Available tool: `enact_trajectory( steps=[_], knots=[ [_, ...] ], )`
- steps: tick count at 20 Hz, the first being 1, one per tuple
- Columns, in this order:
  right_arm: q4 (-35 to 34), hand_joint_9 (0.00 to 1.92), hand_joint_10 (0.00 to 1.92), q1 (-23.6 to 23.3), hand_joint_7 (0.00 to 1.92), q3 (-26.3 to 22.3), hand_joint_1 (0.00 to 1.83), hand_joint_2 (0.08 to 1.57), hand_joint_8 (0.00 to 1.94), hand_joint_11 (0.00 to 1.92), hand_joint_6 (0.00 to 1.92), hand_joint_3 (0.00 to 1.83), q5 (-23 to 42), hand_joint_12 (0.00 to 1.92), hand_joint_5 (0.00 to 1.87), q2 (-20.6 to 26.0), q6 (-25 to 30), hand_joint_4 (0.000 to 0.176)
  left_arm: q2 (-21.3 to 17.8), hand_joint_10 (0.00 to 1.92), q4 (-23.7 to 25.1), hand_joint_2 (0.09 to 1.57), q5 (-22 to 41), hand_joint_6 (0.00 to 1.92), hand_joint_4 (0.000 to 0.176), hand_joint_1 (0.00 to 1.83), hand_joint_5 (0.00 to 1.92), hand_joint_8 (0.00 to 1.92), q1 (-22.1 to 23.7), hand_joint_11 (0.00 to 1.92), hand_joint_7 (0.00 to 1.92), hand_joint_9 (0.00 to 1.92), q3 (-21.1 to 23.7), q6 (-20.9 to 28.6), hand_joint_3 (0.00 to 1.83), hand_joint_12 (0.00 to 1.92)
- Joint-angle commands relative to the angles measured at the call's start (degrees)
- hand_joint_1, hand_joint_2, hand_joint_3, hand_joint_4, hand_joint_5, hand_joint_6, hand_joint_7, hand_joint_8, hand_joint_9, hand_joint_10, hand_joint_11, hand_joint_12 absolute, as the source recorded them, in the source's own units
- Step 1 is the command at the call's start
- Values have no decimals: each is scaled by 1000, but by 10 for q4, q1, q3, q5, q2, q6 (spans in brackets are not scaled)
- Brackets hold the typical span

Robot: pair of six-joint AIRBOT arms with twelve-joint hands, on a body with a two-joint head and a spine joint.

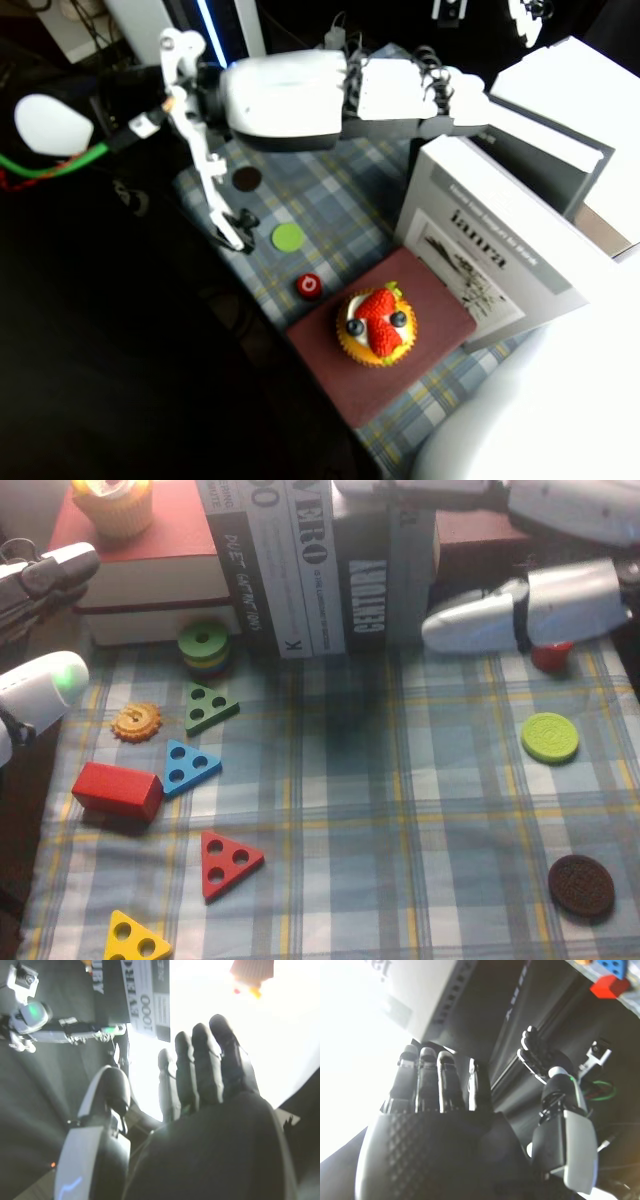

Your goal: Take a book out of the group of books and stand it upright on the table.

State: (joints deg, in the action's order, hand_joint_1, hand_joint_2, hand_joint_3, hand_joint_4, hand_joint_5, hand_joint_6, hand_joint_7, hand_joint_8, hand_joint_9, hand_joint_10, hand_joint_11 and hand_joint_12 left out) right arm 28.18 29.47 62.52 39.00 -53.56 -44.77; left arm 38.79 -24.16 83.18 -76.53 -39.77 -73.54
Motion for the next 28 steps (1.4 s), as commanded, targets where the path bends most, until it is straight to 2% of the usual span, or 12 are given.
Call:
enact_trajectory(
  steps=[1, 15, 16, 17, 19, 20, 21, 22, 23, 26, 27, 28],
  knots=[
    [-10, 0, 0, 1, 0, -3, 0, 1101, 0, 0, 12, 5, 41, 0, 255, 2, -2, 176, -1, 11, 3, 1365, 76, 2, 76, 565, 412, 6, 1, 0, 419, 338, 3, 6, 1, 768],
    [-8, 0, 0, 119, 0, -97, 251, 1269, 0, 0, 8, 4, 173, 0, 572, 68, -2, 176, 0, 0, -47, 1366, 142, 2, 50, 582, 416, 0, -70, 0, 422, 329, 17, 41, 0, 741],
    [-5, 0, 0, 123, 0, -101, 222, 1306, 0, 0, 9, 15, 193, 0, 587, 72, -2, 163, 0, 0, -54, 1369, 148, 3, 50, 574, 418, 0, -79, 0, 422, 329, 19, 44, 1, 741],
    [-1, 0, 0, 129, 0, -102, 184, 1343, 0, 0, 1, 21, 219, 0, 492, 73, 1, 173, 0, 1, -63, 1371, 158, 4, 44, 583, 425, 0, -90, 0, 418, 333, 22, 49, 1, 755],
    [14, 0, 0, 130, 0, -103, 377, 1360, 0, 0, 1, 12, 261, 0, 269, 75, 23, 151, 0, 3, -71, 1358, 162, 6, 24, 631, 436, 2, -100, 0, 420, 339, 23, 57, 0, 765],
    [17, 0, 0, 130, 0, -104, 75, 1241, 0, 0, 0, 0, 284, 0, 53, 78, 31, 171, 0, 1, -71, 1351, 162, 6, 20, 641, 439, 0, -100, 0, 413, 335, 23, 57, 0, 765],
    [18, 44, 16, 130, 31, -105, 56, 1316, 7, 0, 39, 0, 302, 325, 56, 81, 35, 175, 0, 0, -68, 1343, 162, 3, 30, 629, 435, 0, -100, 0, 409, 330, 21, 57, 0, 758],
    [18, 217, 76, 130, 258, -105, 10, 1361, 36, 0, 83, 0, 322, 929, 230, 85, 35, 176, 0, 1, -65, 1334, 162, 0, 62, 606, 416, 0, -100, 0, 404, 318, 20, 57, 0, 696],
    [10, 303, 50, 130, 313, -103, 395, 1374, 9, 0, 32, 0, 341, 1050, 299, 86, 33, 0, -2, 1, -63, 1327, 162, 0, 101, 505, 384, 0, -100, 0, 390, 297, 18, 57, 0, 602],
    [-29, 147, 157, 139, 97, -97, 59, 1288, 26, 0, 1, 0, 382, 1220, 128, 83, 13, 0, -8, 0, -56, 1349, 162, 1, 121, 467, 386, 2, -95, 0, 384, 289, 15, 61, 4, 470],
    [-53, 150, 120, 147, 154, -97, 11, 1385, 29, 0, 36, 0, 391, 776, 227, 83, -2, 67, -9, 4, -52, 1350, 162, 3, 121, 488, 394, 5, -91, 0, 397, 301, 12, 65, 2, 458],
    [-74, 180, 21, 154, 172, -94, 0, 1383, 3, 0, 10, 0, 391, 591, 261, 82, -3, 95, -9, 1, -49, 1362, 162, 1, 117, 420, 381, 2, -85, 0, 375, 284, 9, 70, 3, 494]
  ],
)
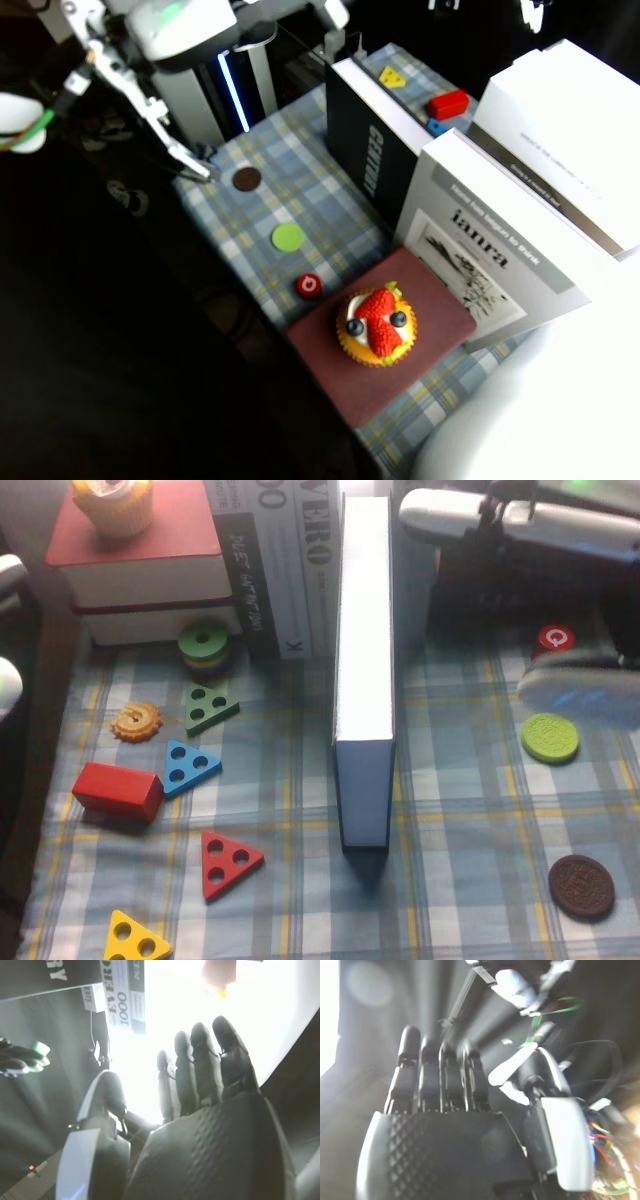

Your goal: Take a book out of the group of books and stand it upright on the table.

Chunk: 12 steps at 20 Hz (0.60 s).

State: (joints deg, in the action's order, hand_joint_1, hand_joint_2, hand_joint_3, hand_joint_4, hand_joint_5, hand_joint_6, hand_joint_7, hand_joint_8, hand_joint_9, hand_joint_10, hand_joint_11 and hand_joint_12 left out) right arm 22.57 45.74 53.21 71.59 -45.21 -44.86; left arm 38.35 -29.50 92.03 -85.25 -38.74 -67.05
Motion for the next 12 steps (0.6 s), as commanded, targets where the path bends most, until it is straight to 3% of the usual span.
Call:
enact_trajectory(
  steps=[1, 2, 3, 4, 5, 6, 7, 8, 9, 10, 11, 12],
  knots=[
    [-45, 182, 15, 2, 173, 5, 0, 1382, 2, 0, 8, 0, 66, 583, 262, -6, -2, 96, -4, 1, 9, 1358, 74, 2, 102, 448, 387, 1, 12, 0, 369, 275, -6, 14, 0, 540],
    [-65, 182, 14, 10, 173, 10, 0, 1381, 1, 0, 7, 0, 66, 582, 263, -10, -2, 96, -3, 2, 14, 1346, 74, 1, 92, 493, 386, 1, 21, 0, 371, 283, -10, 19, 0, 592],
    [-90, 183, 13, 20, 173, 15, 0, 1381, 1, 0, 7, 0, 67, 582, 263, -17, -2, 96, -2, 6, 24, 1344, 74, 3, 77, 512, 373, 4, 37, 0, 354, 265, -15, 21, 0, 516],
    [-112, 183, 13, 31, 173, 21, 0, 1381, 1, 0, 7, 0, 67, 582, 263, -26, -2, 96, -1, 6, 30, 1344, 74, 3, 77, 512, 373, 4, 49, 0, 354, 265, -18, 20, 0, 516],
    [-136, 183, 12, 42, 173, 29, 0, 1380, 1, 0, 7, 0, 72, 582, 263, -36, 0, 96, 2, 8, 36, 1338, 74, 4, 23, 490, 337, 7, 65, 0, 372, 282, -23, 25, 0, 482],
    [-153, 183, 12, 52, 173, 33, 0, 1380, 1, 0, 6, 0, 80, 582, 263, -41, 1, 96, 5, 3, 44, 1351, 74, 4, 0, 412, 310, 2, 78, 0, 361, 275, -29, 34, 4, 491],
    [-166, 359, 30, 61, 387, 33, 298, 1274, 17, 44, 17, 0, 91, 681, 460, -42, 1, 70, 8, 2, 52, 1368, 74, 3, 0, 397, 266, 2, 89, 0, 343, 254, -35, 44, 7, 425],
    [-179, 350, 11, 70, 395, 33, 398, 1267, 4, 8, 3, 0, 110, 637, 404, -40, 2, 45, 10, 4, 62, 1355, 74, 3, 0, 310, 209, 1, 99, 0, 318, 257, -40, 52, 2, 416],
    [-192, 350, 11, 78, 395, 33, 398, 1267, 4, 8, 3, 0, 131, 637, 404, -38, 4, 45, 14, 4, 71, 1355, 74, 3, 0, 310, 209, 1, 112, 0, 318, 257, -46, 63, 2, 416],
    [-204, 406, 6, 85, 421, 33, 519, 1257, 3, 77, 0, 7, 156, 618, 347, -37, 4, 12, 19, 1, 82, 1274, 74, 3, 5, 308, 138, 1, 125, 0, 283, 265, -54, 76, 0, 474],
    [-215, 402, 3, 92, 414, 32, 524, 1249, 0, 56, 0, 3, 179, 608, 269, -35, 5, 20, 25, 5, 91, 1236, 74, 1, 0, 243, 151, 0, 137, 0, 314, 336, -60, 86, 0, 708],
    [-226, 402, 3, 99, 414, 32, 524, 1249, 0, 56, 0, 3, 205, 608, 269, -35, 5, 20, 29, 5, 100, 1236, 74, 1, 0, 243, 151, 0, 147, 0, 314, 336, -66, 97, 0, 708]
  ],
)
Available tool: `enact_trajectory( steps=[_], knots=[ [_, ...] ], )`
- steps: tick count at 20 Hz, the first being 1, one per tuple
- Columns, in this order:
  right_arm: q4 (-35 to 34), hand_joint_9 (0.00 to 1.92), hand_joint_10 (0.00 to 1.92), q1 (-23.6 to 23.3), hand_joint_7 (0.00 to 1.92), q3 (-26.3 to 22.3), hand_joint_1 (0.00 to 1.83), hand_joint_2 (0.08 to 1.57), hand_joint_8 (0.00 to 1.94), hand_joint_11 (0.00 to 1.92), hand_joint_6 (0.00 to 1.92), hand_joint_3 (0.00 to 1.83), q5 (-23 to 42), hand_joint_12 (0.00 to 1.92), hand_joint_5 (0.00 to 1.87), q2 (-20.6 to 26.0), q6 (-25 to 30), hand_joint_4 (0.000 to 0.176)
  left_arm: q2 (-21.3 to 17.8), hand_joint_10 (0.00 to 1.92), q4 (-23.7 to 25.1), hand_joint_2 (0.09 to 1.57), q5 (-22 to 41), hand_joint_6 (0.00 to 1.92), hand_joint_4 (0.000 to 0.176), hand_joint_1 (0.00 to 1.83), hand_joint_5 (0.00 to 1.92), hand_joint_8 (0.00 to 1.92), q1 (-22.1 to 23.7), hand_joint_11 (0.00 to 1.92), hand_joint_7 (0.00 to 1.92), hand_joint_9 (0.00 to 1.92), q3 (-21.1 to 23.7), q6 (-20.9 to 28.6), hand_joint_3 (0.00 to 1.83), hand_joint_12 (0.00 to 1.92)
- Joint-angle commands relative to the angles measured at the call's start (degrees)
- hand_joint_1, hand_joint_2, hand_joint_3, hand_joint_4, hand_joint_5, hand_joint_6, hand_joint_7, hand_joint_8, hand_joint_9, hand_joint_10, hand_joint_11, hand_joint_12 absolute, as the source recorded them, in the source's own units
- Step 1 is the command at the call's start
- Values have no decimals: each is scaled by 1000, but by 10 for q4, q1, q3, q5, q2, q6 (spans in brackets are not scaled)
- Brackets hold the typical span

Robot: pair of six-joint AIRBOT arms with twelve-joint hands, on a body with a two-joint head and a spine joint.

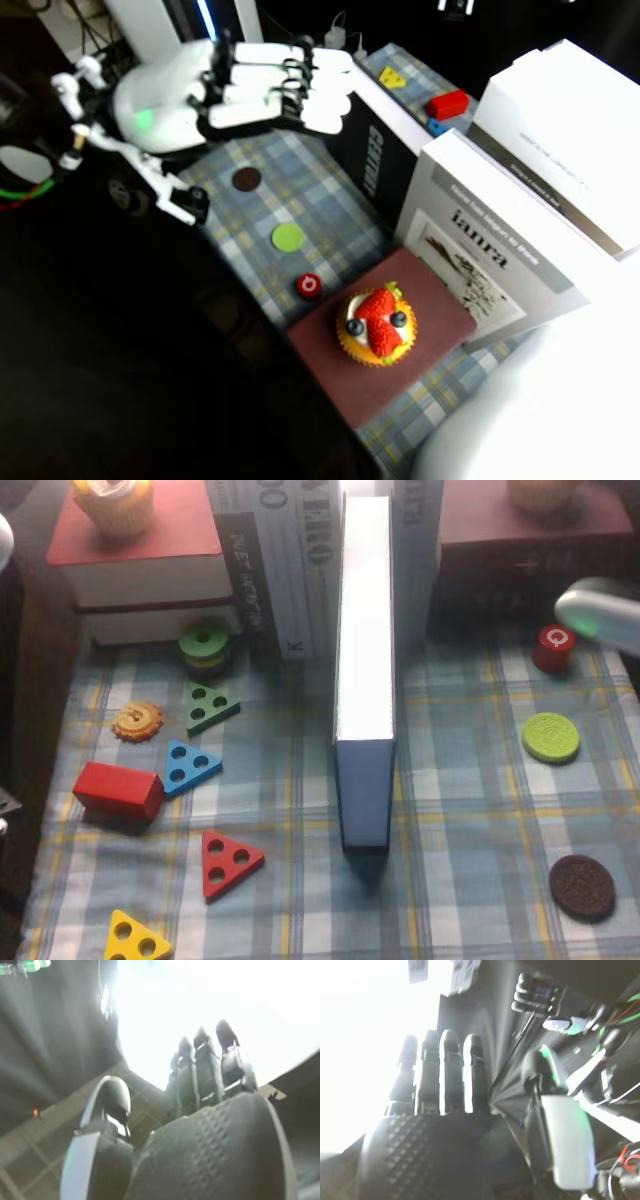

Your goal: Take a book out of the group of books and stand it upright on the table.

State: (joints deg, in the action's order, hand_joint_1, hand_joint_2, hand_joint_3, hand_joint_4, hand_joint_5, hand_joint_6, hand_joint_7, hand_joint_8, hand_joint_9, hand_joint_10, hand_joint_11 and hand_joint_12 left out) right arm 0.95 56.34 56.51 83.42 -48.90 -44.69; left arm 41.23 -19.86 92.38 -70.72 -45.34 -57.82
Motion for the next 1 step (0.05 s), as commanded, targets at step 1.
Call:
enact_trajectory(
  steps=[1],
  knots=[
    [-18, 316, 0, -1, 351, -1, 682, 1272, 0, 19, 0, 15, 112, 433, 178, 2, 4, 0, 4, 7, 14, 1331, 70, 6, 21, 226, 92, 13, 11, 0, 216, 322, -6, 19, 19, 631]
  ],
)
